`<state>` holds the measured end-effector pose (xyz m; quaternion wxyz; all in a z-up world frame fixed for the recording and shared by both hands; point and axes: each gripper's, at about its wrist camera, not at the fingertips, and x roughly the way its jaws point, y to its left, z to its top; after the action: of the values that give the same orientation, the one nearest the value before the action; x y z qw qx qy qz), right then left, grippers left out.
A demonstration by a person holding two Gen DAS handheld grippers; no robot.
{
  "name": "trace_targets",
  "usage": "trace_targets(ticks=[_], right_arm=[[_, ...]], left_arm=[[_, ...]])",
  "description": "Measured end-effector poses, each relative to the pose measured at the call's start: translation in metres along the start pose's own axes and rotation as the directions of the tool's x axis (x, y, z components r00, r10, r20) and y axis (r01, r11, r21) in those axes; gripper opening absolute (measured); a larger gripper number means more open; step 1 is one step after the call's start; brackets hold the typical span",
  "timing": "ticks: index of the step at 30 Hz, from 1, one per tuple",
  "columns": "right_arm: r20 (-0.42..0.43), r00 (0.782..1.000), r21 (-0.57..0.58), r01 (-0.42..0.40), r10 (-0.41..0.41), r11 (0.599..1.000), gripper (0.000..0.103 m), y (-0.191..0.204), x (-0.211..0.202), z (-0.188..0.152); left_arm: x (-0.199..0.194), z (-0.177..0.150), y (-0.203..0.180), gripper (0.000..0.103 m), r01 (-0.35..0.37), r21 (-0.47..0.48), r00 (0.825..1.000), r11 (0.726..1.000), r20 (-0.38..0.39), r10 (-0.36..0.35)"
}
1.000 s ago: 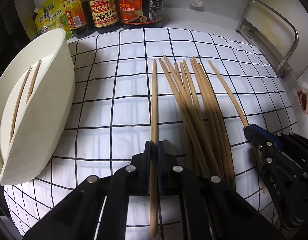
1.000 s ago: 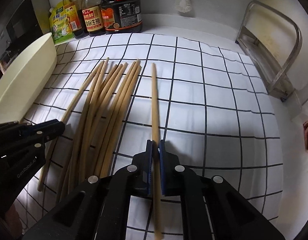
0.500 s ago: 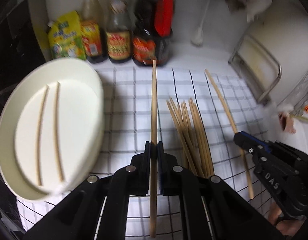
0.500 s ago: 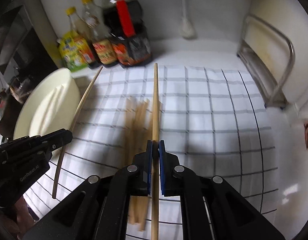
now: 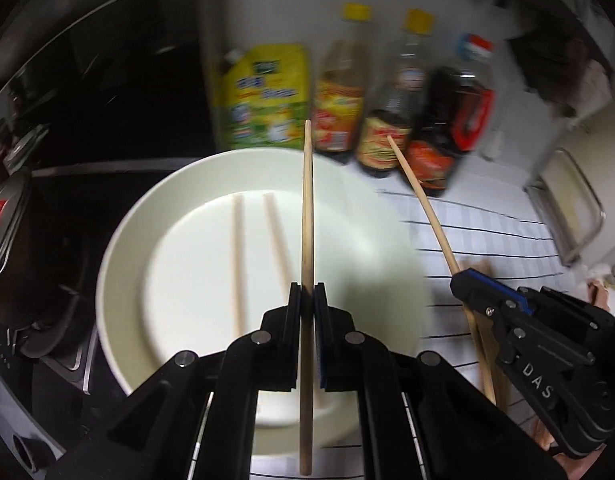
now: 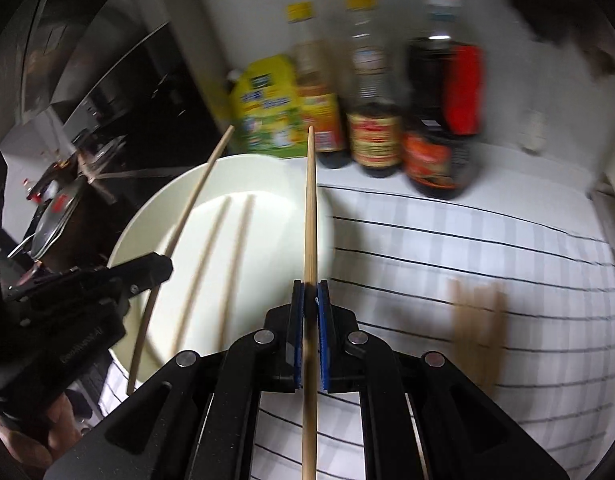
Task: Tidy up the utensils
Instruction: 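Carry both held chopsticks over the white plate, then open the left tool into the plate while the right tool releases its chopstick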
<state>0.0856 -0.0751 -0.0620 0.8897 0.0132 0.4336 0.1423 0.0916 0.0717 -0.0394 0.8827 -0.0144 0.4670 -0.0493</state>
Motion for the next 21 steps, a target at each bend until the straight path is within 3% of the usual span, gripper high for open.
trace_targets(ticks=[9, 21], right_arm=[[-0.1, 0.995, -0.017, -0.025, 0.023, 1.0, 0.006, 0.052, 0.072, 0.013], [-0.165, 0.986, 0.009, 0.014, -0.012, 1.0, 0.007, 0.051, 0.102, 0.007]], left_arm=[[0.035, -0.002, 0.066, 0.007, -0.049, -0.053, 0.997, 0.997, -0.063, 0.045], [0.067, -0.007, 0.078, 0.009, -0.037, -0.057, 0.992, 0.998, -0.127, 0.03]])
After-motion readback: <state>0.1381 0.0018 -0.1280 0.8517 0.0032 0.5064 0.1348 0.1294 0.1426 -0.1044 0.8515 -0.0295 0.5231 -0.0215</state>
